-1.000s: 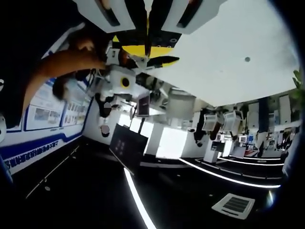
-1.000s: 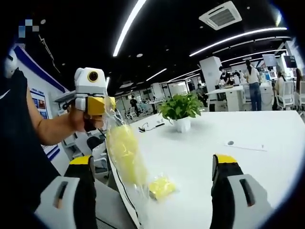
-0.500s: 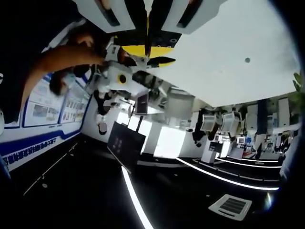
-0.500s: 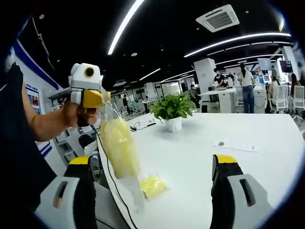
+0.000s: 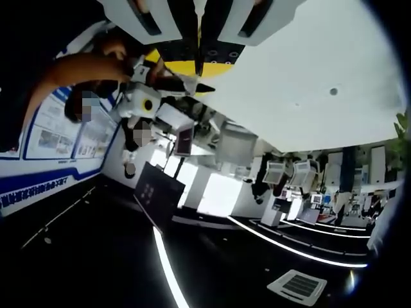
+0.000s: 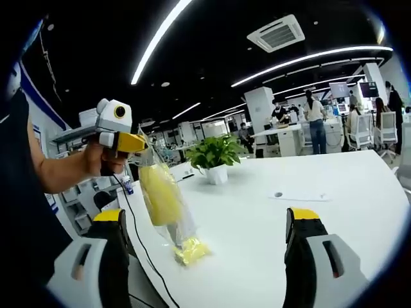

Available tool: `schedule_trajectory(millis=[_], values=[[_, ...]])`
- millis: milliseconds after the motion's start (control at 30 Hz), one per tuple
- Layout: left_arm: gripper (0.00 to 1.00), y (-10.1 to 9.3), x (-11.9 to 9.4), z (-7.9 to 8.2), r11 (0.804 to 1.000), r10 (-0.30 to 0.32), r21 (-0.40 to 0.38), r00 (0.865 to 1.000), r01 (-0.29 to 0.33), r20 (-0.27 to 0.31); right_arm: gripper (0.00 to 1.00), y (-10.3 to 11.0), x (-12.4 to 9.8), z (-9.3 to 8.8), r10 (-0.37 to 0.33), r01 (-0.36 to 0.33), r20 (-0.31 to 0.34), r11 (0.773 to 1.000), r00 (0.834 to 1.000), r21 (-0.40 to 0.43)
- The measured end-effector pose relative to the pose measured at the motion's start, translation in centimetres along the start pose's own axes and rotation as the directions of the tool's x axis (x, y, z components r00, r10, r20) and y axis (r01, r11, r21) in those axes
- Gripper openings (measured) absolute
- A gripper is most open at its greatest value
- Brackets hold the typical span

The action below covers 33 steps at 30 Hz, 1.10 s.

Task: Compare the silicone blocks by pressing each to a similar depth, holding the contact briefly, and releasing to observe deformation and rebound differences across the visible hardness samples.

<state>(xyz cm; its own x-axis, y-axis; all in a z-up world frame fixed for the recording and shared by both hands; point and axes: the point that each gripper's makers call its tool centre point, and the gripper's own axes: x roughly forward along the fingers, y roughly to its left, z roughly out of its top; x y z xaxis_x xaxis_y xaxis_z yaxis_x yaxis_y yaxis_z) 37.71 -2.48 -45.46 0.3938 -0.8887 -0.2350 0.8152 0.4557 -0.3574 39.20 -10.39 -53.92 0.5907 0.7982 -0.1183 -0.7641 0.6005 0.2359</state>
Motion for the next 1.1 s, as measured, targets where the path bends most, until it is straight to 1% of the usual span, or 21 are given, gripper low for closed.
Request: schedule_trajectory(millis=[267, 367, 500, 600, 767, 800, 933, 1100], values=[[0.0, 0.5, 0.9, -0.1, 1.0, 0.003, -0.016, 1.0, -0.003, 0.005, 0.96, -1.2, -1.6, -1.8, -0.042, 0.042, -0.013, 0.999, 0.999, 0.006], [0.0, 0.7, 1.3, -0.4, 1.0, 0.003, -0.026, 1.0, -0.003, 0.011, 0.96, -1.5, -2.3, -2.4, -0.058, 0.058, -0.013, 0.998, 0.998, -0.003], [0.0, 1.1, 1.6, -0.8, 0.999, 0.004, -0.053, 1.0, -0.003, 0.024, 0.96, -1.4, -2.8, -2.8, -0.065, 0.065, 0.005, 0.998, 0.998, -0.019], [0.0, 1.4, 1.8, -1.1, 0.997, 0.005, -0.075, 1.0, -0.003, 0.028, 0.96, -1.4, -3.1, -4.1, -0.081, 0.08, -0.028, 0.996, 0.996, -0.043], [0.0, 1.8, 1.9, -1.5, 0.995, 0.011, -0.098, 0.999, -0.007, 0.033, 0.96, -1.5, -3.3, -5.6, -0.104, 0.1, -0.056, 0.993, 0.993, -0.058], [0.0, 1.9, 1.9, -1.6, 0.995, 0.012, -0.104, 0.999, -0.009, 0.034, 0.96, -1.5, -3.4, -6.1, -0.109, 0.105, -0.066, 0.993, 0.992, -0.059], [0.0, 2.8, 1.9, -2.1, 0.988, 0.029, -0.153, 0.998, -0.021, 0.047, 0.96, -1.7, -3.7, -7.0, -0.122, 0.116, -0.089, 0.991, 0.989, -0.071], [0.0, 3.7, 2.0, -2.7, 0.982, 0.046, -0.186, 0.997, -0.034, 0.06, 0.96, -2.2, -4.2, -7.5, -0.14, 0.136, -0.087, 0.989, 0.986, -0.058]])
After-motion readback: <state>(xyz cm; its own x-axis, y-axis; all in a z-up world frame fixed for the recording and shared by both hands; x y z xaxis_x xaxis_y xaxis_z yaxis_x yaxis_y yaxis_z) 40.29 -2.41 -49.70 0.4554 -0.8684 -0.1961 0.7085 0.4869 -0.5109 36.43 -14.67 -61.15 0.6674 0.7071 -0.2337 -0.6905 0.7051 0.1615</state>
